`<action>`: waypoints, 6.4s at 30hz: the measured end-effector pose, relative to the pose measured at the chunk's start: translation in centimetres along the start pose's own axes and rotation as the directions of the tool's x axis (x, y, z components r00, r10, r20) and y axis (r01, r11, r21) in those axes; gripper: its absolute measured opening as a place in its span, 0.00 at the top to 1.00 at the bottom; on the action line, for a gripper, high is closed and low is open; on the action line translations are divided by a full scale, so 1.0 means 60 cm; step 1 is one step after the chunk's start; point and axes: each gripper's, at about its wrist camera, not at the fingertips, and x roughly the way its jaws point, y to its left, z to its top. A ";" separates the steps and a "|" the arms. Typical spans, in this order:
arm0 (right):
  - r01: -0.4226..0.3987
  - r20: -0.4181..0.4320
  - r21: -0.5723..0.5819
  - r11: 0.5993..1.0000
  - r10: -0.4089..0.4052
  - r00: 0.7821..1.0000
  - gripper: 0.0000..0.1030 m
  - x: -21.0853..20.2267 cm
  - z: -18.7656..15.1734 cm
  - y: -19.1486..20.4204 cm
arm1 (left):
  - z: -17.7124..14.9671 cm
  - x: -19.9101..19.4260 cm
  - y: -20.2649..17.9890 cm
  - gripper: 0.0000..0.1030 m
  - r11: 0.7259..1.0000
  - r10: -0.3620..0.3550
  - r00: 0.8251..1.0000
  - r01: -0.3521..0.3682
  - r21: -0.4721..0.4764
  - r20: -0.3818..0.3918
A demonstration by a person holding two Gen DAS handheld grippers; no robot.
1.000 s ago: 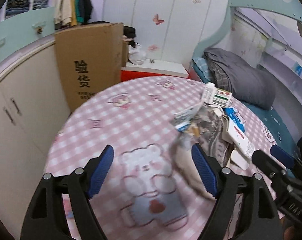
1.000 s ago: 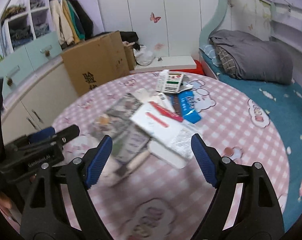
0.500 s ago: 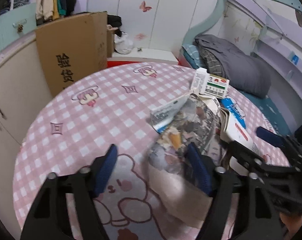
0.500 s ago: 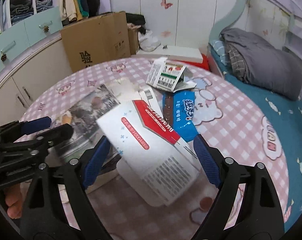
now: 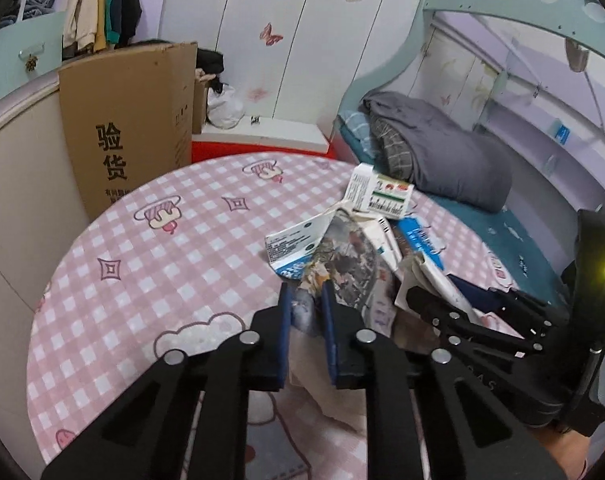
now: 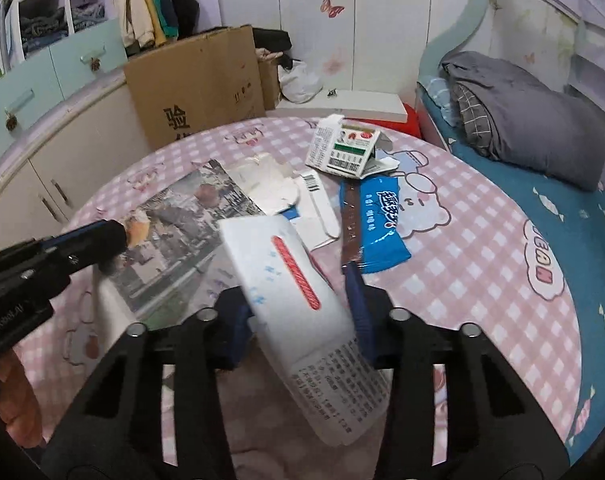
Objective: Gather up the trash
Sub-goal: 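Grasp the white-red box with the right tool while the left tool grasps the newspaper, then carry the newspaper and white-red box over the wastebasket and open both tools, then move both open tools back over the table, then grasp the blue-white carton with the left tool while the right tool grasps the blue snack bag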
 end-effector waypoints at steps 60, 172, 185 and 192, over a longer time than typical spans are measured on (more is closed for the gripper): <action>-0.398 -0.295 -0.290 0.870 0.314 0.902 0.91 0.267 -0.056 0.788 | -0.160 -0.136 0.759 0.86 0.684 0.499 0.841 -0.530 -0.500 -0.209; 0.050 -0.024 0.218 0.975 -0.046 0.999 0.29 0.070 0.048 -0.105 | 0.035 0.146 0.000 0.79 0.941 -0.213 0.965 0.160 -0.300 -0.152; 0.089 -0.085 0.121 0.989 -0.079 0.993 0.69 0.086 0.039 -0.055 | 0.052 0.030 0.027 0.96 0.972 -0.093 0.995 0.100 -0.213 0.041; -0.024 -0.054 0.139 0.990 0.032 0.998 0.70 0.041 0.033 0.004 | 0.043 -0.039 0.073 0.96 0.977 -0.028 0.995 0.047 -0.208 0.092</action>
